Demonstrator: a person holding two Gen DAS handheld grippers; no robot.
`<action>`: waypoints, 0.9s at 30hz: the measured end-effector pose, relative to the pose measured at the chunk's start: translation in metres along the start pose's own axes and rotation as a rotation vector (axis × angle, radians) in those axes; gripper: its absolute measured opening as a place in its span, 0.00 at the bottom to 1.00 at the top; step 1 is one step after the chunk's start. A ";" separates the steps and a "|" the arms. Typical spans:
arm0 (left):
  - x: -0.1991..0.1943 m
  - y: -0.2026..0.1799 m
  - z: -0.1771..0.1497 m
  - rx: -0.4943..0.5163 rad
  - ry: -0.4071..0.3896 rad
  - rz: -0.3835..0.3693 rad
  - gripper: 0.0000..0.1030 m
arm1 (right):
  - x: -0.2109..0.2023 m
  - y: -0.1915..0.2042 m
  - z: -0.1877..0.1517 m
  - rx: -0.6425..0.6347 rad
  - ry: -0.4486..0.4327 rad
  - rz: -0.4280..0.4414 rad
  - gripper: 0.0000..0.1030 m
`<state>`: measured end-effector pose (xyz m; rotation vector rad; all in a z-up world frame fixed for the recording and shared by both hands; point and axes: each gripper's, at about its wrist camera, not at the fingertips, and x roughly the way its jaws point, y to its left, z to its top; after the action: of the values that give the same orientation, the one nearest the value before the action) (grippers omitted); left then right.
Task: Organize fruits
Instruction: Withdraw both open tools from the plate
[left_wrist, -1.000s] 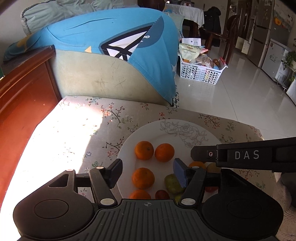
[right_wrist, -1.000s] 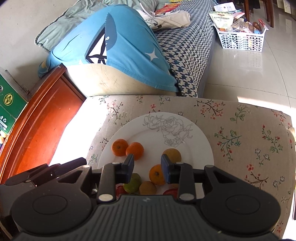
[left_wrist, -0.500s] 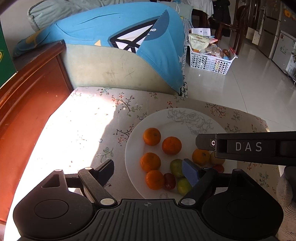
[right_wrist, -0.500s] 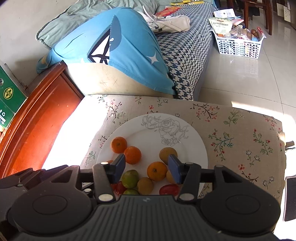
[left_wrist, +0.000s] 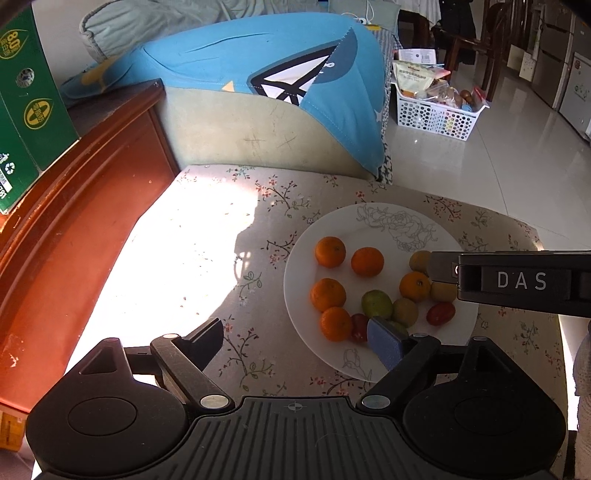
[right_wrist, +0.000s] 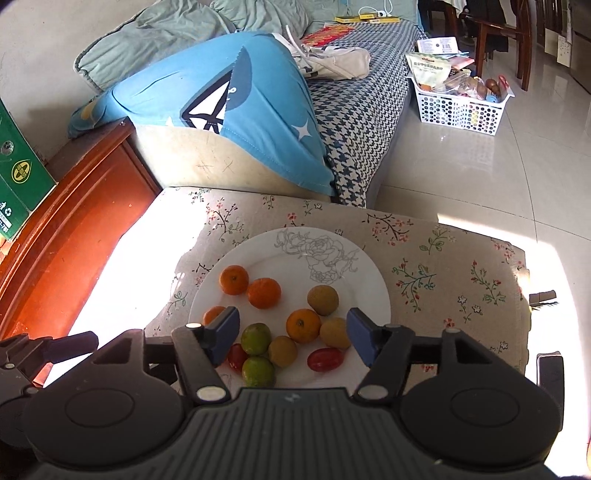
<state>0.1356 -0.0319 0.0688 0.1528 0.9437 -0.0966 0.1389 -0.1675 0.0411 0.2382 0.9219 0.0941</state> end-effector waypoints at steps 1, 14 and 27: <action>-0.002 0.000 -0.001 0.001 -0.001 0.002 0.84 | -0.003 0.000 -0.001 0.004 -0.002 -0.002 0.66; -0.013 0.006 -0.016 -0.036 0.019 0.008 0.86 | -0.017 0.002 -0.019 0.017 0.005 -0.034 0.75; 0.002 0.010 -0.015 -0.064 0.062 0.046 0.89 | -0.004 0.003 -0.025 -0.032 0.040 -0.102 0.81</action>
<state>0.1262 -0.0196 0.0597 0.1192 1.0035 -0.0195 0.1161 -0.1610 0.0304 0.1593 0.9697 0.0191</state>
